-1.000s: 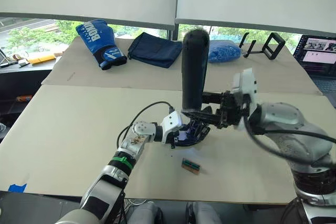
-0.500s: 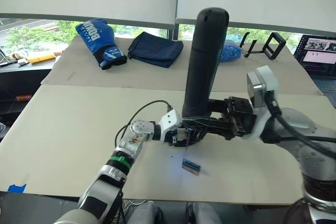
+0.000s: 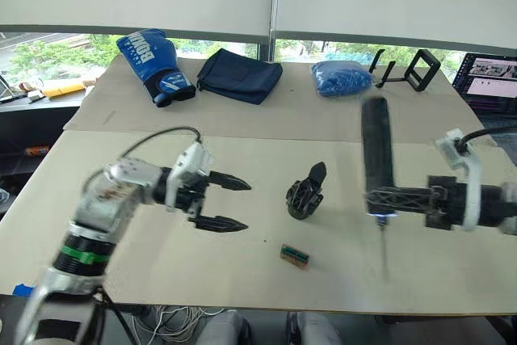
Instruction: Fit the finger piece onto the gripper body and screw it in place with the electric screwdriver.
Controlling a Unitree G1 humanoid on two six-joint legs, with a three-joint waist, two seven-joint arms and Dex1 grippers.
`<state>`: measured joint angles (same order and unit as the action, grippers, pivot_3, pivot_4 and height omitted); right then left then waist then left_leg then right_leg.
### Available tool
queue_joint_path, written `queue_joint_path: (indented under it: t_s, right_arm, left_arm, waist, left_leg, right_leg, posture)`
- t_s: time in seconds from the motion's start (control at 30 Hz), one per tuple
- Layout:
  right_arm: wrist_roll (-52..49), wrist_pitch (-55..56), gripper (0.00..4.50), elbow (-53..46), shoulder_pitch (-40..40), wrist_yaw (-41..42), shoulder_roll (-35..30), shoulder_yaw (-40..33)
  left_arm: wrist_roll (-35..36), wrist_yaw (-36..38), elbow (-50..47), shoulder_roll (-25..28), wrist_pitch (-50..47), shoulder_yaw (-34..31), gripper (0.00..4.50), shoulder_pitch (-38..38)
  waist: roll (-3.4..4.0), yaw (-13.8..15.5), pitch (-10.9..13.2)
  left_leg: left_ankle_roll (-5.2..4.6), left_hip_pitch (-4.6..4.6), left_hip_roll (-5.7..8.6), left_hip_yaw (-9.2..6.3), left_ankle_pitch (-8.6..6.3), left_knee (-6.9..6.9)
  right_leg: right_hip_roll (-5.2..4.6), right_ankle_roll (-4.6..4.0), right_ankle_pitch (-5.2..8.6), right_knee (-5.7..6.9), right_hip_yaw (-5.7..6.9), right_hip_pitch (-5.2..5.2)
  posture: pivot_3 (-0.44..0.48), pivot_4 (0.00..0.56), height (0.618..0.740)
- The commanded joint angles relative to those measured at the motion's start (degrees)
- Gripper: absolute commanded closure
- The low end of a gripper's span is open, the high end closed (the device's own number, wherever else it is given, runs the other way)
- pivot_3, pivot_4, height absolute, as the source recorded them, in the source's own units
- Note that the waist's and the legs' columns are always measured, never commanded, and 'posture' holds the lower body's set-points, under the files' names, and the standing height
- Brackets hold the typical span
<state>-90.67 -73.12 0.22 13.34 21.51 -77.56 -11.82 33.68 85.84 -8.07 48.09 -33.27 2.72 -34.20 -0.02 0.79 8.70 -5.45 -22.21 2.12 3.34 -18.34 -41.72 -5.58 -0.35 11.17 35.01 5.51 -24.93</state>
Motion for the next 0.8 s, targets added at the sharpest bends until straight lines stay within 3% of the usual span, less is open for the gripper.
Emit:
queue_joint_path:
  t_s: [0.03, 0.3, 0.37, 0.47, 0.53, 0.6, 0.7, 0.8]
  right_arm:
    - [16.8, 2.5, 2.60, 3.7, 2.7, 4.9, 2.3, 8.1]
    - [34.7, 2.7, 2.60, 17.5, 9.8, 12.4, 8.6, 12.4]
    - [36.9, 2.4, 1.58, 17.9, 9.1, 14.5, 8.6, 11.8]
    - [37.1, 1.9, 0.62, 14.6, 5.4, 18.5, 7.6, 8.0]
    - [36.7, 3.4, 0.02, 9.8, 1.2, 21.4, 6.3, 3.0]
    - [38.0, 6.0, 0.02, 5.3, -3.8, 23.8, 5.2, -2.5]
    - [40.7, 12.2, 0.02, -2.7, -14.9, 34.2, 3.7, -16.7]
    - [46.0, 19.7, 0.02, -5.7, -26.4, 52.2, 3.2, -31.1]
  left_arm:
    - [5.1, 0.0, -2.1, 0.9, -4.5, -2.9, 0.00, -3.0]
    - [4.8, -4.4, -2.8, 0.6, -4.1, -4.5, 0.00, -1.7]
    - [5.1, -4.9, -3.5, 0.8, -4.2, -4.5, 0.00, -1.0]
    - [4.8, -4.6, -3.5, 2.0, -4.3, -4.4, 0.00, 0.5]
    - [4.5, -3.7, -2.8, 3.5, -4.5, -4.3, 0.00, 1.6]
    - [4.0, -2.8, -1.9, 5.1, -4.0, -4.1, 0.00, 2.9]
    - [2.5, -0.3, 0.1, 8.9, -2.6, -4.1, 0.00, 5.4]
    - [1.6, 2.5, 3.2, 12.0, -1.8, -4.6, 0.00, 7.2]
  waist:
    - [0.11, -0.1, 0.0]
    - [0.45, -0.3, 0.2]
    - [0.44, -0.2, 0.2]
    - [0.43, 0.1, 0.2]
    - [0.44, 0.3, 0.2]
    - [0.46, 0.4, 0.2]
    - [0.66, 0.4, 0.3]
    - [0.69, 0.2, 0.3]
  left_leg:
    - [0.00, 0.04, 0.02, 0.01, 0.00, 0.00]
    - [0.08, 0.04, -0.03, 0.21, 0.06, 0.02]
    - [0.08, 0.09, -0.07, 0.18, 0.06, 0.03]
    - [0.08, 0.13, -0.05, 0.16, 0.06, 0.02]
    - [0.09, 0.17, -0.04, 0.12, 0.05, 0.02]
    - [0.09, 0.18, -0.04, 0.09, 0.05, 0.04]
    - [0.10, 0.19, -0.02, 0.11, 0.05, 0.05]
    - [0.12, 0.38, -0.06, 0.10, 0.05, 0.13]
  right_leg:
    - [0.01, 0.03, 0.02, 0.01, -0.02, 0.04]
    - [0.24, 0.11, 0.01, 0.16, -0.21, -0.06]
    - [0.26, 0.12, 0.02, 0.11, -0.20, 0.01]
    - [0.23, 0.17, 0.00, 0.05, -0.18, 0.11]
    - [0.20, 0.20, 0.02, 0.03, -0.15, 0.19]
    - [0.20, 0.24, 0.04, 0.04, -0.12, 0.19]
    - [0.20, 0.27, 0.06, 0.06, -0.13, 0.19]
    - [0.26, 0.52, 0.21, 0.02, -0.14, 0.33]
  posture:
    - [0.000, 0.150, 0.740]
    - [0.000, 0.150, 0.740]
    - [0.000, 0.150, 0.740]
    - [0.000, 0.150, 0.740]
    - [0.000, 0.150, 0.740]
    - [0.000, 0.150, 0.740]
    - [0.000, 0.150, 0.740]
    - [0.000, 0.150, 0.740]
